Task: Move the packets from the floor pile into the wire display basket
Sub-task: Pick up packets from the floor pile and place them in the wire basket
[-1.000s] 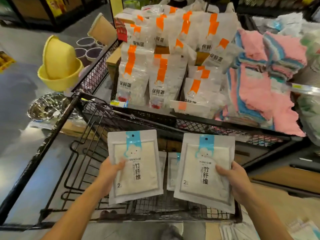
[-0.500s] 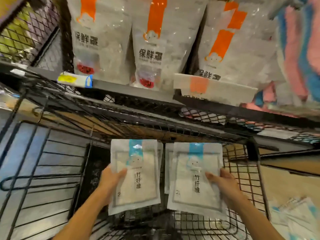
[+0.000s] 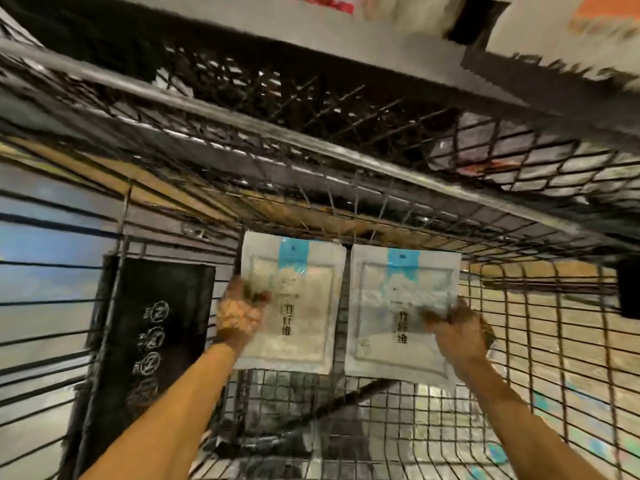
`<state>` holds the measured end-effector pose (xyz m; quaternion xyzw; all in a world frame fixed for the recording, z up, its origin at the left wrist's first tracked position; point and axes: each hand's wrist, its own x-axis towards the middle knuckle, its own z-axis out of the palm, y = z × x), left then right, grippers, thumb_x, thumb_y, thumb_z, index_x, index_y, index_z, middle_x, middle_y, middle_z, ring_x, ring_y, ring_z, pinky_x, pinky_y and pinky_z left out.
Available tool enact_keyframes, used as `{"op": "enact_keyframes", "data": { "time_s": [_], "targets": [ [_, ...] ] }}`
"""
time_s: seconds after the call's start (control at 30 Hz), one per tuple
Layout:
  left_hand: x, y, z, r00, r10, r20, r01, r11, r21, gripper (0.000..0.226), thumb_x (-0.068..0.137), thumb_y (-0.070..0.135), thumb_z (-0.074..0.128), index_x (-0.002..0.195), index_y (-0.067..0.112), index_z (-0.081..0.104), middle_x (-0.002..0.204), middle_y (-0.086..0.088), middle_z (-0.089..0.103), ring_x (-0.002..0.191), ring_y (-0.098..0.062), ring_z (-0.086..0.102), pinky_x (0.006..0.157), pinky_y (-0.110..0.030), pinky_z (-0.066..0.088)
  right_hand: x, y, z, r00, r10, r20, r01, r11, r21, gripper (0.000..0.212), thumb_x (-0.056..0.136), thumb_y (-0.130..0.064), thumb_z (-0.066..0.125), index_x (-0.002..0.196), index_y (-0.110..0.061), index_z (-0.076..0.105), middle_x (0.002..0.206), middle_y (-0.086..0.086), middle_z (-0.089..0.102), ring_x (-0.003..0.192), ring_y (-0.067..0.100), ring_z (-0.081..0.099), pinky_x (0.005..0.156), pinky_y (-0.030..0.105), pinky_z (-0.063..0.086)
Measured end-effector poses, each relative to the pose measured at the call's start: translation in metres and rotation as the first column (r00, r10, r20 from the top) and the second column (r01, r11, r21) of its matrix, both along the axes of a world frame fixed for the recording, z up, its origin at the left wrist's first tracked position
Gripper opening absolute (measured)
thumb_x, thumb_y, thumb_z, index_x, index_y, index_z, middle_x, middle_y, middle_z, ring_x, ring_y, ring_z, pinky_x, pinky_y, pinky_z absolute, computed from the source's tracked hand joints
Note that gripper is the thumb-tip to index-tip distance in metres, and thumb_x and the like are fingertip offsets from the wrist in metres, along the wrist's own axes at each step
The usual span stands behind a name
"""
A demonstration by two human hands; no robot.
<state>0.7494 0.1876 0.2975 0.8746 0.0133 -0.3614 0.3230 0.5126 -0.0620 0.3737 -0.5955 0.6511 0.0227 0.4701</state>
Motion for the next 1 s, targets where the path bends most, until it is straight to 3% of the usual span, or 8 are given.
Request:
{"op": "enact_keyframes", "data": {
  "time_s": [0.13,0.2,0.27,0.37,0.47,0.63,0.8,1.0],
  "targets": [
    [-0.014,-0.005,0.004,0.958,-0.226,0.177,0.200,0.968,0.152,0.064,0.089,0.029,0.068,0.141,-0.004,0.050,0.144,-0.027,0.045,0.135,-0.046,0.040,0.114,-0.034,0.026,-0.002,0.009,-0.003,0.999,0.010,-0.038,-0.013,0.995,-0.094,0.044,0.083,-0.002,0.082,0.120,-0.006,0.058,0.109,0.009,0.070,0.102,0.027,0.066,0.059,0.009,0.046],
    [-0.020,-0.006,0.004,0.887,-0.367,0.280,0.313,0.924,0.219,0.063,0.091,0.025,0.068,0.144,-0.002,0.049,0.149,-0.028,0.039,0.135,-0.042,0.030,0.116,-0.036,0.020,-0.004,0.013,-0.004,0.989,0.080,-0.125,-0.098,0.984,-0.147,0.054,0.084,-0.012,0.083,0.127,-0.012,0.051,0.120,0.010,0.064,0.115,0.032,0.061,0.080,0.023,0.052],
    [-0.027,-0.007,0.003,0.890,-0.343,0.300,0.296,0.936,0.192,0.071,0.094,0.029,0.064,0.151,-0.002,0.038,0.154,-0.026,0.035,0.141,-0.041,0.028,0.118,-0.047,0.033,-0.006,0.013,-0.007,0.907,0.232,-0.353,-0.321,0.921,-0.220,0.074,0.087,-0.034,0.079,0.143,-0.007,0.038,0.139,0.020,0.049,0.131,0.038,0.046,0.108,0.045,0.041],
    [-0.039,-0.010,0.025,0.864,-0.395,0.313,0.324,0.911,0.255,0.080,0.103,0.048,0.041,0.162,0.010,0.003,0.168,-0.019,0.018,0.156,-0.035,0.013,0.124,-0.045,0.023,-0.003,0.011,0.002,0.785,0.351,-0.511,-0.511,0.833,-0.212,0.079,0.094,-0.056,0.061,0.150,-0.009,0.031,0.147,0.019,0.042,0.138,0.038,0.039,0.116,0.061,0.030],
    [-0.038,-0.020,0.053,0.868,-0.442,0.225,0.356,0.871,0.338,0.073,0.107,0.047,0.032,0.162,0.020,-0.008,0.171,-0.011,0.000,0.158,-0.028,0.005,0.127,-0.040,0.010,-0.004,0.008,0.023,0.726,0.436,-0.531,-0.591,0.791,-0.158,0.081,0.098,-0.064,0.049,0.158,-0.016,0.024,0.164,0.013,0.027,0.149,0.037,0.029,0.121,0.060,0.025],
    [-0.039,-0.028,0.126,0.808,-0.562,0.176,0.443,0.777,0.447,0.064,0.105,0.052,0.027,0.163,0.026,0.019,0.166,-0.012,0.025,0.151,-0.033,0.025,0.119,-0.047,0.028,-0.009,0.004,0.079,0.655,0.515,-0.553,-0.699,0.690,-0.186,0.077,0.099,-0.061,0.046,0.160,-0.019,0.027,0.170,0.011,0.020,0.155,0.034,0.022,0.126,0.055,0.020],
    [-0.039,-0.015,0.210,0.647,-0.689,0.328,0.475,0.700,0.533,0.073,0.098,0.056,0.017,0.151,0.016,0.047,0.149,-0.018,0.050,0.131,-0.035,0.051,0.107,-0.052,0.045,-0.024,0.003,0.147,0.651,0.523,-0.550,-0.731,0.628,-0.267,0.073,0.100,-0.063,0.042,0.159,-0.022,0.029,0.168,0.007,0.026,0.154,0.027,0.024,0.127,0.051,0.011],
    [-0.043,0.002,0.318,0.595,-0.699,0.398,0.415,0.690,0.593,0.066,0.104,0.058,0.028,0.161,0.024,0.029,0.165,-0.009,0.031,0.152,-0.029,0.027,0.124,-0.048,0.023,-0.024,0.004,0.249,0.664,0.508,-0.549,-0.735,0.578,-0.355,0.075,0.099,-0.064,0.043,0.161,-0.025,0.028,0.170,0.005,0.022,0.156,0.027,0.021,0.128,0.050,0.010]
  ]
}}
